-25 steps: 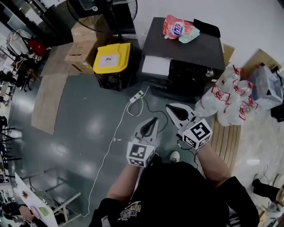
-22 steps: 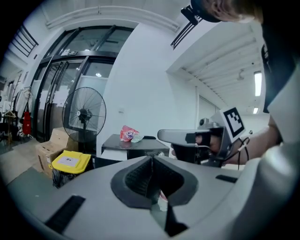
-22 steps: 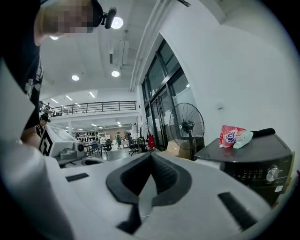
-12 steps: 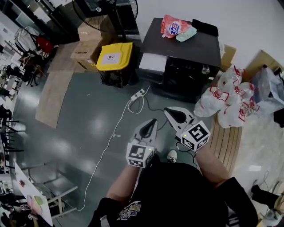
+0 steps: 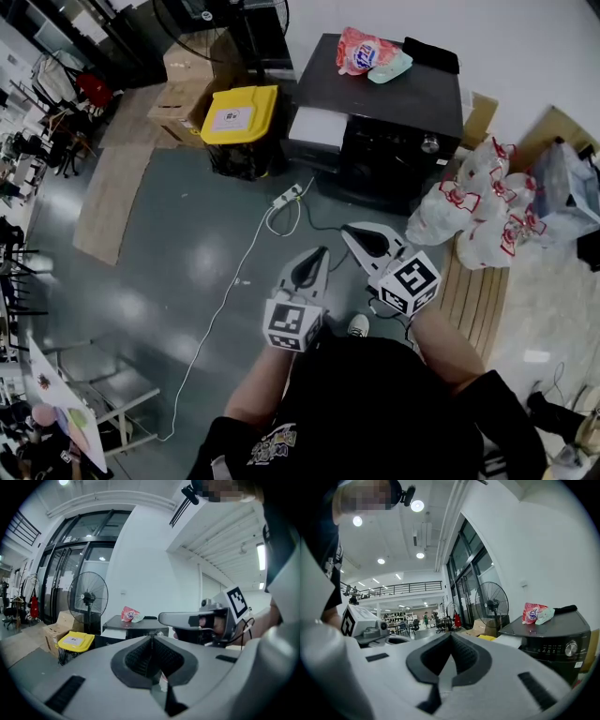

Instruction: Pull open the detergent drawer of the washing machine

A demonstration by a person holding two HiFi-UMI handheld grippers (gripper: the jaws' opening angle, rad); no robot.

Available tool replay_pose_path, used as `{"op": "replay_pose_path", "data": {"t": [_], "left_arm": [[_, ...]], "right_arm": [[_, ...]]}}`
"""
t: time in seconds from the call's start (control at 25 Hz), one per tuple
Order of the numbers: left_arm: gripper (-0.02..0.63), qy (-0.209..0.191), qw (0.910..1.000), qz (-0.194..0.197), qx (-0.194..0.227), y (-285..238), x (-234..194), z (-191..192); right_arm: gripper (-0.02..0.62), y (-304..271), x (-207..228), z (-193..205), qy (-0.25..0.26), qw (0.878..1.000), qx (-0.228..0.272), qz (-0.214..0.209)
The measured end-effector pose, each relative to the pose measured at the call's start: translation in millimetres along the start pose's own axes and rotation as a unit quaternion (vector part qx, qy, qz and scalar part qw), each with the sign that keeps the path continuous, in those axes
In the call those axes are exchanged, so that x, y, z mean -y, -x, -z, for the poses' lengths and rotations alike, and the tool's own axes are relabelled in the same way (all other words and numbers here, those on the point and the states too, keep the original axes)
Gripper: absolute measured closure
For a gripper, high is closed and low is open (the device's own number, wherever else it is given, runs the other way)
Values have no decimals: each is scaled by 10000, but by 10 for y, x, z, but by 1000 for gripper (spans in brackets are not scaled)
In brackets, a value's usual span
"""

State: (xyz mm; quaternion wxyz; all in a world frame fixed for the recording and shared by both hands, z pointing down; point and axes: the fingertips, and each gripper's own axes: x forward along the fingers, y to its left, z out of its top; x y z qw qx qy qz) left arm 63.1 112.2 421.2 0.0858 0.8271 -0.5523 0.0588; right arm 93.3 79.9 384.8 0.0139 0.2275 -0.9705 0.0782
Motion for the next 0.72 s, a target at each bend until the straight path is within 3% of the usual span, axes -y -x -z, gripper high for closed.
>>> {"op": "replay_pose_path", "data": {"t": [0.72], "left_arm": [[592, 95, 9998, -1, -187, -278, -80, 5]], "right_arm": [[592, -106, 305, 65, -156, 9998, -83, -4]]}}
